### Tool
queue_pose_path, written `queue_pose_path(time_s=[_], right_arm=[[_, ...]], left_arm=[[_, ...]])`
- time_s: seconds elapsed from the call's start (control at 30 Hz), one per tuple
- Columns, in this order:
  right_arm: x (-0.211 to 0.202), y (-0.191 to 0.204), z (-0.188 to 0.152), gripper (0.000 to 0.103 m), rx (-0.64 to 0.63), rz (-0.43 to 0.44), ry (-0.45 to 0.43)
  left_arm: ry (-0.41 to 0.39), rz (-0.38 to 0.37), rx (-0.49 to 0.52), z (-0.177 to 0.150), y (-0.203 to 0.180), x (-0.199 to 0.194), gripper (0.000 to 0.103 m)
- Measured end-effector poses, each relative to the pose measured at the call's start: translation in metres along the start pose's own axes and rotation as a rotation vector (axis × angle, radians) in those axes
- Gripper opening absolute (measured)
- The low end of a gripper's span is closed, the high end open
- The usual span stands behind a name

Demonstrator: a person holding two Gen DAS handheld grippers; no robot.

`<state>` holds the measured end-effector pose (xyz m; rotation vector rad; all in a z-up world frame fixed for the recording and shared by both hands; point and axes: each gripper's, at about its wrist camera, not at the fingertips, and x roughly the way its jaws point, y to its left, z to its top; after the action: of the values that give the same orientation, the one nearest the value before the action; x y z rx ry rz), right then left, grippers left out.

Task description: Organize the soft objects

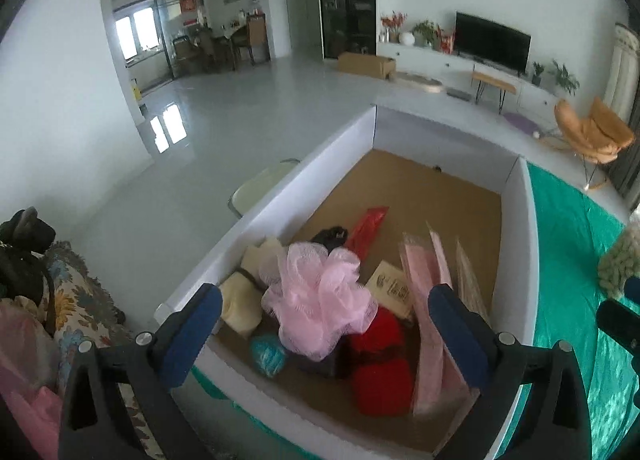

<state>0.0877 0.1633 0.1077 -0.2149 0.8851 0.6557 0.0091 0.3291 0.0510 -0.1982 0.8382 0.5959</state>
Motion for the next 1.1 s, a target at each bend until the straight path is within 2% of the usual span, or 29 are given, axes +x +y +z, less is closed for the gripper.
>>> queue_pose_path(time_s=[0.13,0.47,1.1], right_arm=[[0.004,0.008,0.000,0.071,-0.017,-0.009,0.031],[-0.003,0.029,0.001,0.071,-0.056,0.003,0.056],[0.001,0.026,-0.002,0.071,-0.061,-0.010,0.065]], left_arm=[[0.007,0.047,0.022,-0.003,0.004,-0.009,0.102],[0.005,0.016,0.018,-0.006,0.015,-0.031,0.102],[0.019,0.040,0.019,-0.012,0.012,-0.020,0.102]])
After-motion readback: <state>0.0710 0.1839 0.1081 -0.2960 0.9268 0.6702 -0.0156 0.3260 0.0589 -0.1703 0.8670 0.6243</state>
